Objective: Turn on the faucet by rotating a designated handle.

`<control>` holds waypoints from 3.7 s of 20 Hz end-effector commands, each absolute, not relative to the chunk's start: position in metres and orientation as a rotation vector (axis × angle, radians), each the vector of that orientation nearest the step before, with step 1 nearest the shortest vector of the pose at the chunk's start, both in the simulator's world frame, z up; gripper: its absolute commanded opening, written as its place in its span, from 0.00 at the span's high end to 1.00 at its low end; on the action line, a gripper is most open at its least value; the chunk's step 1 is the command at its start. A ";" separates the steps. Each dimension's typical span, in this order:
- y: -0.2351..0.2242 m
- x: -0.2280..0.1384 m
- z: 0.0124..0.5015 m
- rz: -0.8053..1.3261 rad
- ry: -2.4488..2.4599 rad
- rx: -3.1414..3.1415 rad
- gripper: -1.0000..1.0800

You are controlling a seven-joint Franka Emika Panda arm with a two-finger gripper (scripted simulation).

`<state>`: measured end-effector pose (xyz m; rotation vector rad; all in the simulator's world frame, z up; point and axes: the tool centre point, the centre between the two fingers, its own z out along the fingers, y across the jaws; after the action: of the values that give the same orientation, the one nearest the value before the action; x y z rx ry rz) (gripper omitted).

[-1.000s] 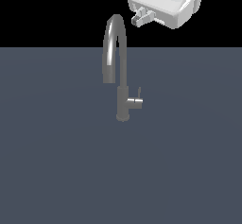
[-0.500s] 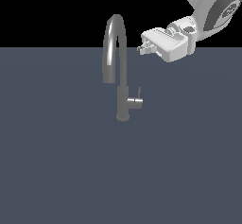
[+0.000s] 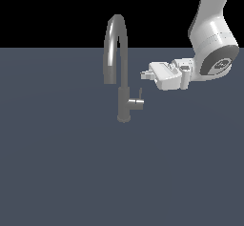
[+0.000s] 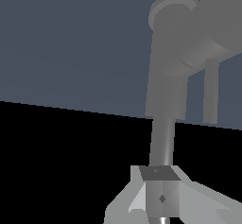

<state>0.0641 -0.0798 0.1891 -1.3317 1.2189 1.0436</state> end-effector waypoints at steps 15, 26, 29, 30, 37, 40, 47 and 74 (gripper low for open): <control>-0.076 0.068 0.137 1.090 1.284 -1.087 1.00; -0.072 0.047 0.146 1.091 1.283 -1.088 1.00; -0.071 0.042 0.148 1.091 1.283 -1.088 1.00; -0.072 0.045 0.145 1.088 1.286 -1.087 1.00; -0.069 0.024 0.145 1.089 1.285 -1.087 1.00; -0.067 0.014 0.146 1.090 1.284 -1.087 1.00; -0.065 0.003 0.140 1.082 1.282 -1.090 1.00; -0.061 -0.021 0.086 1.067 1.251 -1.106 1.00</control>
<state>-0.0214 -0.0613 0.0902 -1.1082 1.2470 1.0656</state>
